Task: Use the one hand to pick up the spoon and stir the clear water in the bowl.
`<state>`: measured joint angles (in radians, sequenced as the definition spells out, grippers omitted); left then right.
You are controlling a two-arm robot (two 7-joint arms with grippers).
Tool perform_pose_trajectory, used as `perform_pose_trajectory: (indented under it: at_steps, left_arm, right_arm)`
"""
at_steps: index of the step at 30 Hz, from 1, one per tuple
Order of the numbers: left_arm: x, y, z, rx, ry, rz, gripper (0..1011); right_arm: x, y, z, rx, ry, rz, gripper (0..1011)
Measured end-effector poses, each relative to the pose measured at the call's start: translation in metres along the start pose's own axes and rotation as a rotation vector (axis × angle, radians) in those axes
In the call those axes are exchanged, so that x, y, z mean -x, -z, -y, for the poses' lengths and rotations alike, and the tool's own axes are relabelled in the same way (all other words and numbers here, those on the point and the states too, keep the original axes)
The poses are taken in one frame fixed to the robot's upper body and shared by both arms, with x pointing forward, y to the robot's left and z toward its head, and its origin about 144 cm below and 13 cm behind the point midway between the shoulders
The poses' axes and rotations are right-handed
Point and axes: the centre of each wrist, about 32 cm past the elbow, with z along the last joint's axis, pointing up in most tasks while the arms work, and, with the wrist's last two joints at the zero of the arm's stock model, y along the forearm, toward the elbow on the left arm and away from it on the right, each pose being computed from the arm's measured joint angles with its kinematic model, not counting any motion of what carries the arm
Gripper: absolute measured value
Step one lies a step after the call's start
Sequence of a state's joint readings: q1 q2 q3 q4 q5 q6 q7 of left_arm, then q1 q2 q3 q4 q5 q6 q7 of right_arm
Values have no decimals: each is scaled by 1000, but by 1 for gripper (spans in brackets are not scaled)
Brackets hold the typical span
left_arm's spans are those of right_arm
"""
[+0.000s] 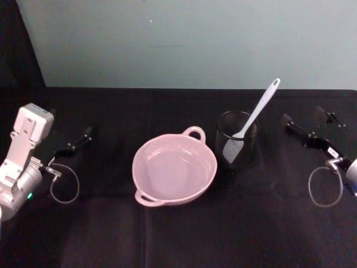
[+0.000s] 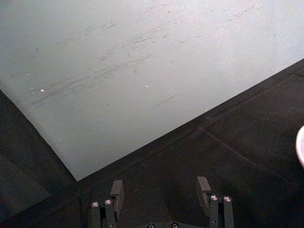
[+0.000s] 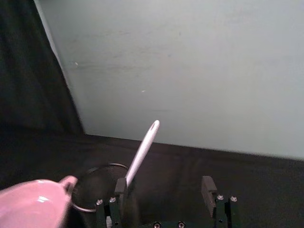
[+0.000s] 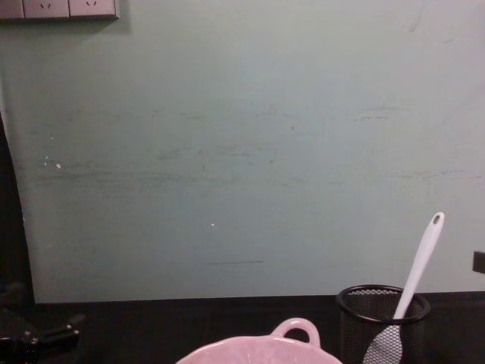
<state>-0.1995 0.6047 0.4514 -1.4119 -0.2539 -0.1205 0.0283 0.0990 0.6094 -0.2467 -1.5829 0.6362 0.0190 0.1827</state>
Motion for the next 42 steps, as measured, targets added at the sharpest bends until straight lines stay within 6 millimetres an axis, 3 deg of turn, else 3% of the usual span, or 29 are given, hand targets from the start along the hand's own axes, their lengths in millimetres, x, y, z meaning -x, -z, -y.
perform_pose_trajectory:
  at_steps: [10,18,29,42]
  left_arm:
    - [0,0,0,0,0,0,1011]
    - [0,0,0,0,0,0,1011]
    - [0,0,0,0,0,0,1011]
    - [0,0,0,0,0,0,1011]
  right_arm:
    - [-8,-22,-19,87,-71,-348,1002]
    - [-9,-33,-41,116,-87,-462,1002]
    - [-1,-32,-70,120,-70,-478,1002]
    - [7,-30,-86,105,-77,-447,1002]
